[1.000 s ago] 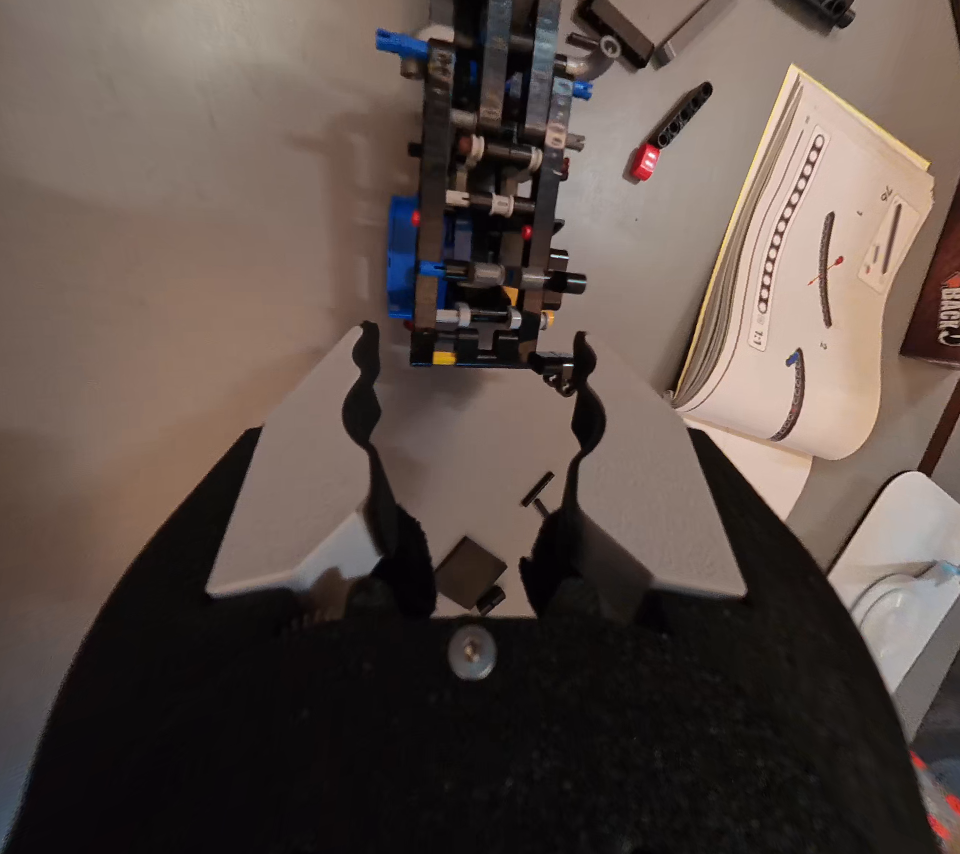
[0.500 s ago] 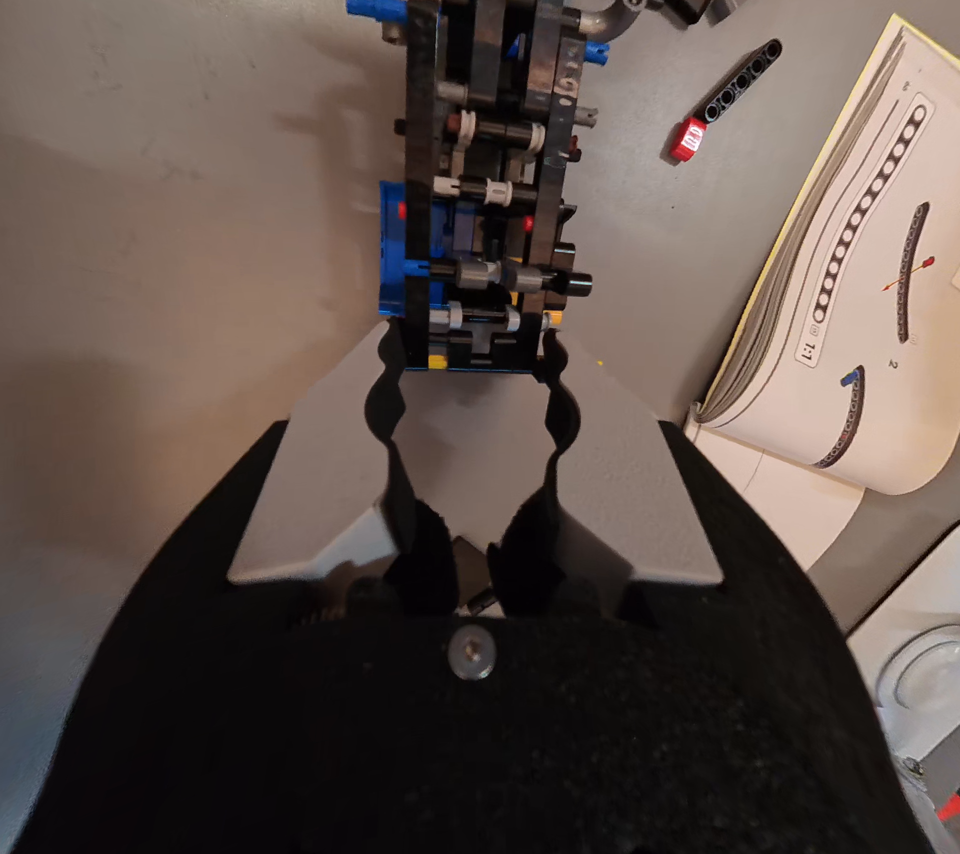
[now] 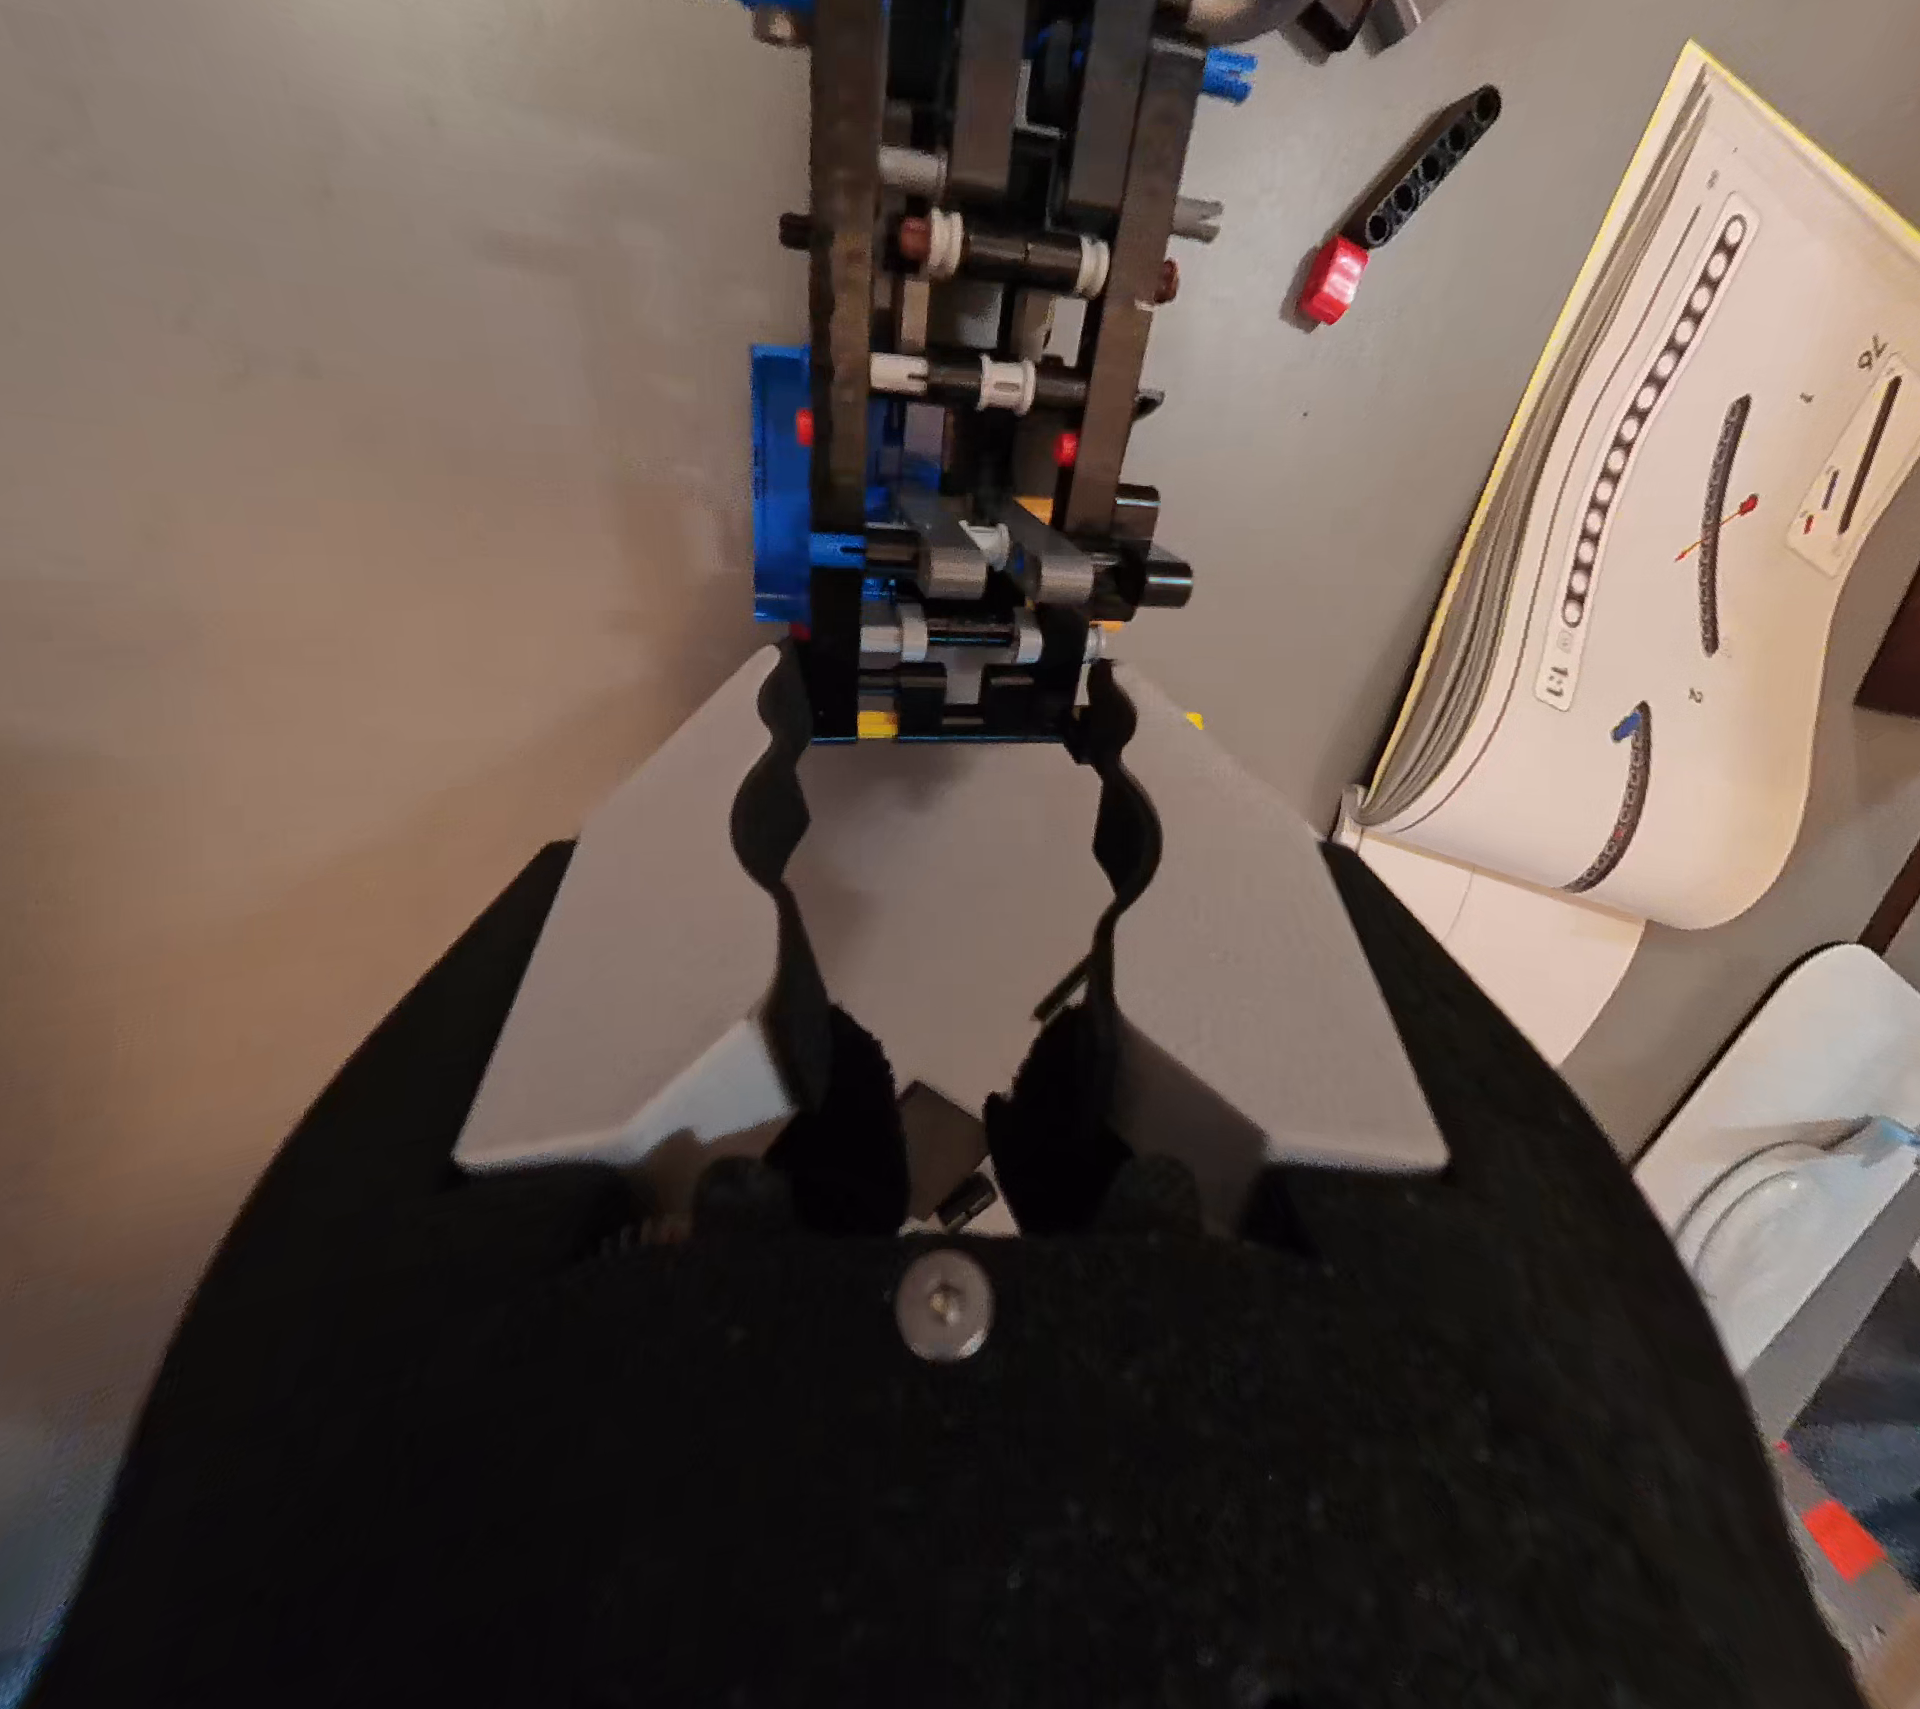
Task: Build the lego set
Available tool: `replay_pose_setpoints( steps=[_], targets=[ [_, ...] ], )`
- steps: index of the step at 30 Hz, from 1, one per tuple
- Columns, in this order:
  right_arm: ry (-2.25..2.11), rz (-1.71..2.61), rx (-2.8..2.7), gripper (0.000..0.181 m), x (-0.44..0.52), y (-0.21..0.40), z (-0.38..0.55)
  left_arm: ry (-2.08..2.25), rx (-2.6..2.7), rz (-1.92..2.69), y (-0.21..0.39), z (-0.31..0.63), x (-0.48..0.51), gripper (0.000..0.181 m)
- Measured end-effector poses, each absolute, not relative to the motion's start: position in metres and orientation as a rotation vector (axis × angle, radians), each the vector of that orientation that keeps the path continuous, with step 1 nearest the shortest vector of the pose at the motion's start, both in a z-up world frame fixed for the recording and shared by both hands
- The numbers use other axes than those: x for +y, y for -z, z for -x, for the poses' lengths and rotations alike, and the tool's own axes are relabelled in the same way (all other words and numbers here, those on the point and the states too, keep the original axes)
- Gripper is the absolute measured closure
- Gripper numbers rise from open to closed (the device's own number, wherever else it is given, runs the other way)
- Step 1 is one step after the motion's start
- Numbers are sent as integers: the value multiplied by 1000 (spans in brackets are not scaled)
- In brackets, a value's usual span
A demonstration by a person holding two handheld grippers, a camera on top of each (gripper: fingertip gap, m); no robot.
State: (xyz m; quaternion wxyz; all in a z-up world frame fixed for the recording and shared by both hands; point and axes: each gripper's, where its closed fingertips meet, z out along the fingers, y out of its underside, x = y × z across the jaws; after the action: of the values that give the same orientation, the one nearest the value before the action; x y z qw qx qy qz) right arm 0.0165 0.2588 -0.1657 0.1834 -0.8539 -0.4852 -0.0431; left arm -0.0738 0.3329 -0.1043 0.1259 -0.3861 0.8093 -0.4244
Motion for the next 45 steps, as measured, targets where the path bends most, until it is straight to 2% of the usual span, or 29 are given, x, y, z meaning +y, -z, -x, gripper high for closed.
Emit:
replay_pose_setpoints(
  steps=[1, 3, 7, 13, 18, 23, 34, 36, 40, 45],
  targets=[
    [127, 2399, -1369, 128, 258, 164, -16, 1179, 2378, 1148, 102, 68, 327, 109],
    [137, 2394, -1363, 128, 256, 161, -15, 1011, 2471, 1155, 103, 62, 318, 104],
    [133, 2389, -1369, 128, 257, 162, -17, 875, 2487, 1115, 84, 50, 314, 110],
    [60, 2370, -1347, 128, 259, 162, -16, 648, 2675, 1273, 135, 42, 297, 98],
    [19, 2330, -1322, 128, 258, 162, -15, 511, 2691, 1318, 144, 37, 297, 113],
    [21, 2317, -1322, 127, 258, 162, -14, 387, 2740, 1334, 159, 43, 298, 120],
    [4, 2317, -1288, 126, 259, 163, -11, 385, 2771, 1373, 162, 44, 299, 124],
    [-59, 2316, -1263, 122, 258, 162, -6, 366, 2765, 1369, 162, 44, 299, 124],
    [-161, 2300, -1169, 93, 264, 153, 3, 401, 2735, 1411, 162, 43, 297, 124],
    [-339, 2236, -1054, 98, 271, 136, 18, 430, 2692, 1449, 161, 41, 295, 124]
  ],
)
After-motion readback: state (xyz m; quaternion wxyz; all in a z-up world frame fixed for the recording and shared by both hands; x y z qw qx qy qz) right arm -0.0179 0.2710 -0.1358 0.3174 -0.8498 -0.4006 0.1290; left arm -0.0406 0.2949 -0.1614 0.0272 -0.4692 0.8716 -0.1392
